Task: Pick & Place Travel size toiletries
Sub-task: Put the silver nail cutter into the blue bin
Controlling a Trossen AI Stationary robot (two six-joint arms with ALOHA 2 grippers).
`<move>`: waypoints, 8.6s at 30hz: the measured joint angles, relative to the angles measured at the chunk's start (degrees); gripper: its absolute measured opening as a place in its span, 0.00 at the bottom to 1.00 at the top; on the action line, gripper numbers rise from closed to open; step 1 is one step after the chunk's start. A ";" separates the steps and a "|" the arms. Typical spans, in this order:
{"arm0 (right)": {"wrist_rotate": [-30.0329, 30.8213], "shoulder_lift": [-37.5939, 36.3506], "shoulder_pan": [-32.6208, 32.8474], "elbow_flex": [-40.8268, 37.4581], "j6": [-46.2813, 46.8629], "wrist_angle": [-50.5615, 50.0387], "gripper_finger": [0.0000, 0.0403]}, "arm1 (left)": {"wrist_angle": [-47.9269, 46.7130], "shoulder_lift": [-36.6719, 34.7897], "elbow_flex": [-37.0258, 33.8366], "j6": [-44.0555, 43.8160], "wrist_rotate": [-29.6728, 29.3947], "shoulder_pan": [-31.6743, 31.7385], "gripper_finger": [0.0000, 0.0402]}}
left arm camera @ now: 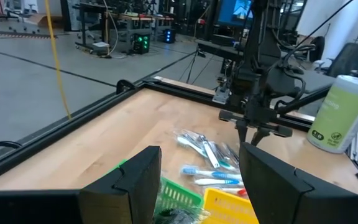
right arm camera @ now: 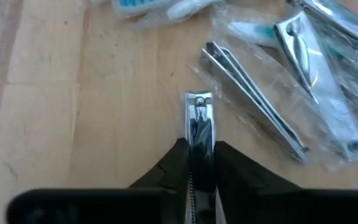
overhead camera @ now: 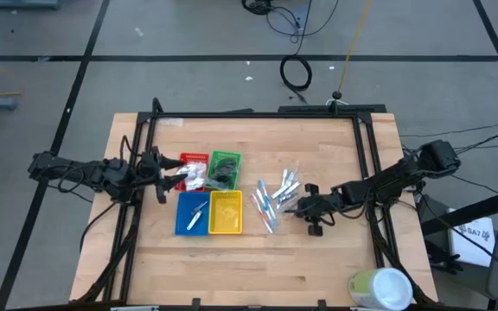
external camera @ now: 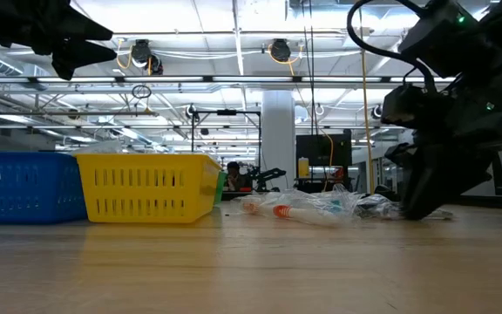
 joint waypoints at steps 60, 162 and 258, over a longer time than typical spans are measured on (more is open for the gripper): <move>22.77 -0.12 -6.01 -0.05 -41.95 46.27 0.10 | 45.17 82.05 32.11 -25.02 28.51 14.58 0.53; 21.24 -49.47 -6.84 -21.56 -11.49 36.46 0.53 | -38.59 45.59 24.63 -38.02 20.30 -13.20 0.21; -1.22 1.26 -12.48 1.52 -5.50 -1.70 0.39 | -1.88 20.33 9.55 1.71 7.50 7.52 0.67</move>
